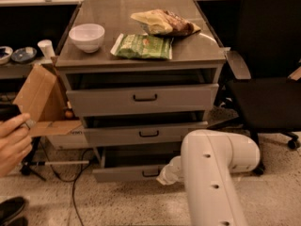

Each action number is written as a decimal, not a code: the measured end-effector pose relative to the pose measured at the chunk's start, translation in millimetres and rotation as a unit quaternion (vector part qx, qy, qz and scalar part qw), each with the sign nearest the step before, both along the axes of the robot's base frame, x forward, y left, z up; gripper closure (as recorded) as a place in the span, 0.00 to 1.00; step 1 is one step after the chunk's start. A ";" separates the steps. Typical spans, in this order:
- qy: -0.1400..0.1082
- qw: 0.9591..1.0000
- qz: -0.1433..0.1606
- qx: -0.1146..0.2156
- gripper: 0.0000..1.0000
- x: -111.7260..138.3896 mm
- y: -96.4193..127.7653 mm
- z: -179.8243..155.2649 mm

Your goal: Close bottom drawer

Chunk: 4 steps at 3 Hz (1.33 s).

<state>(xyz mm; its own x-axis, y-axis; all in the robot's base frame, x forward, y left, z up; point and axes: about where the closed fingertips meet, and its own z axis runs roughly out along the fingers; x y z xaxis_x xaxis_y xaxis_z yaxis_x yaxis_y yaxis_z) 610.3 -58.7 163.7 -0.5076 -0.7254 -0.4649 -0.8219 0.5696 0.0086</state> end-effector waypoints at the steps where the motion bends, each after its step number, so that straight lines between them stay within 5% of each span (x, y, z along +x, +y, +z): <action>1: 0.000 1.000 0.000 0.000 0.94 -1.7 -2.4 0.0; 4: -0.027 0.998 0.006 -0.048 0.24 37.0 14.2 9.6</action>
Offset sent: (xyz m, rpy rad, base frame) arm 0.0889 0.0214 0.0251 -0.2118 -0.1388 -0.0164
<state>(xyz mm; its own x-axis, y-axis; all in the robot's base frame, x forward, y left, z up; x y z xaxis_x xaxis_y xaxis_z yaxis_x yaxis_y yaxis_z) 647.3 -44.5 173.3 -0.4749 -0.7735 -0.4197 -0.8263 0.5561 -0.0899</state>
